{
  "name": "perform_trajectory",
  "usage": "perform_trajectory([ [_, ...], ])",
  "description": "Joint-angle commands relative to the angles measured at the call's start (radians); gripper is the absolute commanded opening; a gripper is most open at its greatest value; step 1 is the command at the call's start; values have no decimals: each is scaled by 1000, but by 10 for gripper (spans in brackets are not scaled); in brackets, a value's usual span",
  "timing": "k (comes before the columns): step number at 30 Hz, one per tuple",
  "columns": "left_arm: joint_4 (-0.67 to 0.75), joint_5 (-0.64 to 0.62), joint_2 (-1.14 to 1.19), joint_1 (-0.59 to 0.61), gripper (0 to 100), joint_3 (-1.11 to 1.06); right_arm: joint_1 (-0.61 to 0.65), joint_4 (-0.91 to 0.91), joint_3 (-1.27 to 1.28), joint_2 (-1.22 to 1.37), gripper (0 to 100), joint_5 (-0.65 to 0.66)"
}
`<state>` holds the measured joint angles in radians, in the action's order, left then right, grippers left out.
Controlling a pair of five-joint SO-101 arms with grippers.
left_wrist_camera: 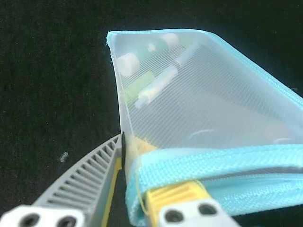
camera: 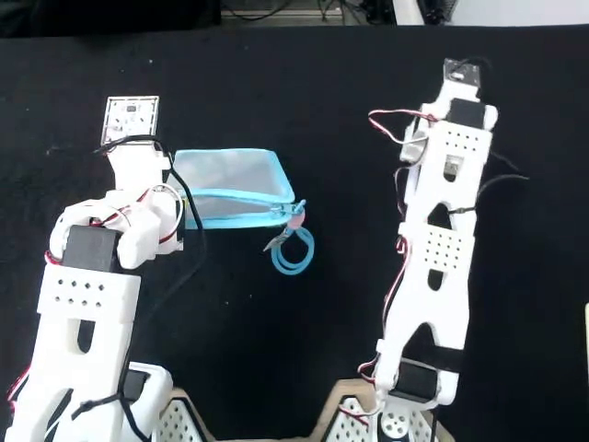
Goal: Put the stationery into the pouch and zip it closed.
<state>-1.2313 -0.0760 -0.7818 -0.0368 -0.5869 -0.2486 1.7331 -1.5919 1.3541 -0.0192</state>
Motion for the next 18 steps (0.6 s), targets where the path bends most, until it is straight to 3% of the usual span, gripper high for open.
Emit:
perform_trajectory([
  [1,15,-8,5,-7,30,1,31,35,2,-99,10,-9],
  [6,15,-8,5,-7,30,1,61,35,159,-203,10,-89],
  [18,15,-6,5,-7,30,1,107,35,329,-282,10,-91],
])
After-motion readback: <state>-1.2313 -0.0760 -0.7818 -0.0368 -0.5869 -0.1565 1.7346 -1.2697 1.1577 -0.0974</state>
